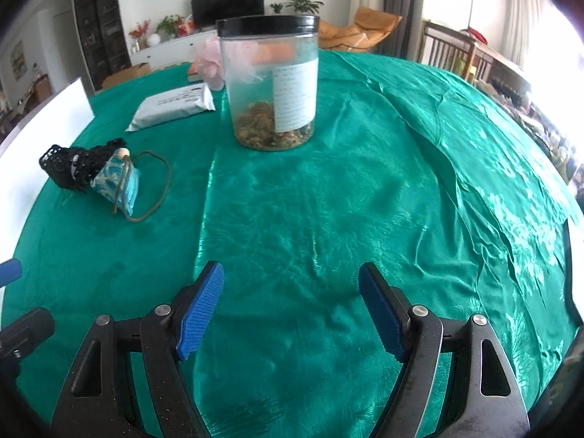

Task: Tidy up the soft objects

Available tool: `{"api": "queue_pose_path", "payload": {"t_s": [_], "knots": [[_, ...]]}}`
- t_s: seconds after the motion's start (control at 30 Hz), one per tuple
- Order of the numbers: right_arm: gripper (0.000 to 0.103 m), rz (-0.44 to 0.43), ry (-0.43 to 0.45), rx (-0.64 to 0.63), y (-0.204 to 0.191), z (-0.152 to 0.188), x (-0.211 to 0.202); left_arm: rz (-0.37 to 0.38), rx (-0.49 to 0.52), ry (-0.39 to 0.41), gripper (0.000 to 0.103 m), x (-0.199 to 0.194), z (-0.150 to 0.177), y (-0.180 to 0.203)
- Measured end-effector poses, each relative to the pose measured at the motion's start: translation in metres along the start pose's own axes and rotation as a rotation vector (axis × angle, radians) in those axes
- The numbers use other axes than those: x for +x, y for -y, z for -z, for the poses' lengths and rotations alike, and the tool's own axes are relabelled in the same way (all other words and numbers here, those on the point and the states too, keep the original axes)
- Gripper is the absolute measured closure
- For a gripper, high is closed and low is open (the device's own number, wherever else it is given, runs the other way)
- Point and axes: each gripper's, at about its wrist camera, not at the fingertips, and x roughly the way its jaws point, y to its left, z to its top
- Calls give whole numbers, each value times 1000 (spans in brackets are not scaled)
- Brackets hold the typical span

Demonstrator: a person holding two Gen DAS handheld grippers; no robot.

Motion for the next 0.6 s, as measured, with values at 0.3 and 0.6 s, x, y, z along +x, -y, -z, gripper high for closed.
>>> {"api": "queue_pose_path", "payload": {"t_s": [0.3,0.6], "knots": [[16,-15,1,-14,-2,-2,6,-39,7,24,0,16,-10,-8],[14,-16,-3,-25,-4,0,7,-40,7,24,0,18,-10,-8]]}}
